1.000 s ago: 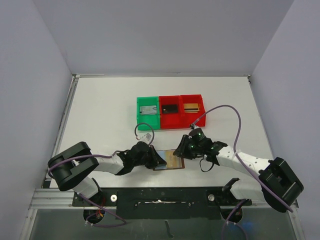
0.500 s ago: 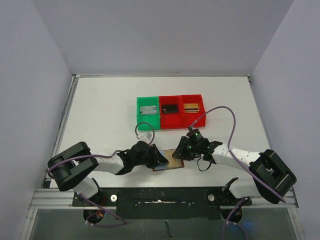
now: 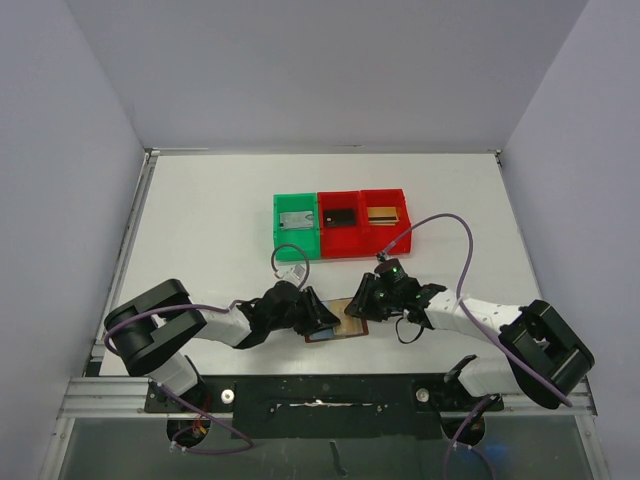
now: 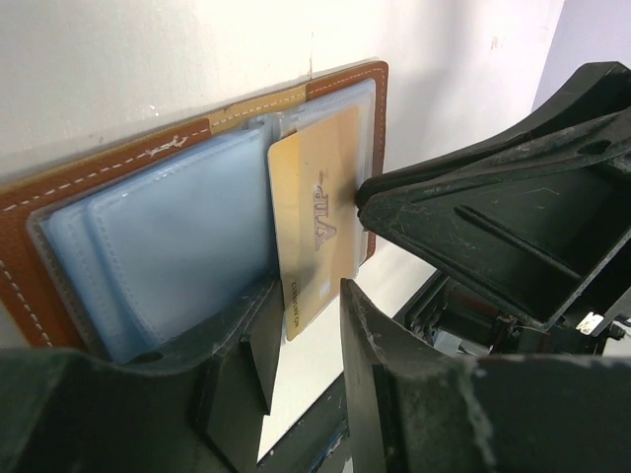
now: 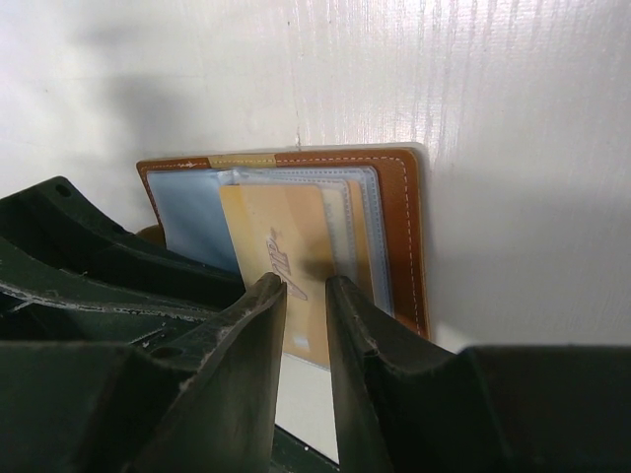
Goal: Take the credit cards out of the card holder
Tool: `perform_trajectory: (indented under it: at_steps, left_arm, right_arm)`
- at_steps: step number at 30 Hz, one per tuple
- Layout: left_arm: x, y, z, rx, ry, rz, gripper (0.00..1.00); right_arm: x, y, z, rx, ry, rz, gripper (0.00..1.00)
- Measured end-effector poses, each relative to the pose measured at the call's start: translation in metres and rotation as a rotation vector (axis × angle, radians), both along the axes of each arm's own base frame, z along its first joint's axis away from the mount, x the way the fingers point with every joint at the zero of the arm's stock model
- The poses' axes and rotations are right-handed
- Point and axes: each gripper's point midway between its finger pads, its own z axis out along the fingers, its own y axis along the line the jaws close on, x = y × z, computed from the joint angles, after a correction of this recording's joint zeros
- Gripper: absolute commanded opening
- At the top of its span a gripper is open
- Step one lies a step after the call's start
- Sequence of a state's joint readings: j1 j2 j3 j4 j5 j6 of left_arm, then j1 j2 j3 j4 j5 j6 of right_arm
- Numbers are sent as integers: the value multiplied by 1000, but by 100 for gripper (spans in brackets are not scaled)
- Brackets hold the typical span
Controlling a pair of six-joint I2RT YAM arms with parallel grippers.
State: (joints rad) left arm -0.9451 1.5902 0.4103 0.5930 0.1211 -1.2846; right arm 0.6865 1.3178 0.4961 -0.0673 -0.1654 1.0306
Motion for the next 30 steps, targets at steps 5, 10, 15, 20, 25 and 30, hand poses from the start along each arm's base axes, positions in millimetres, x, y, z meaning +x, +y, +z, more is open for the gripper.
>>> perform_trajectory:
  at_steps: [5,10,15,20,25,30]
  left_arm:
    - [0,0,0,0,7,5,18]
    - [-1,5,-6,29,14,11,2]
    - [0,9,-4,50,2,19,0]
    - [1,18,1,79,-11,37,0]
    - [1,22,2,101,-25,37,0]
    - [0,25,-1,119,-27,32,0]
  right_arm:
    - [0,0,0,3,-2,2,25]
    - [0,0,0,1,-2,0,25]
    - [0,0,0,2,-2,1,25]
    - [0,0,0,2,-3,4,25]
    - [-1,0,0,-3,-9,22,26]
    - [-6,-3,4,-26,-9,59,27]
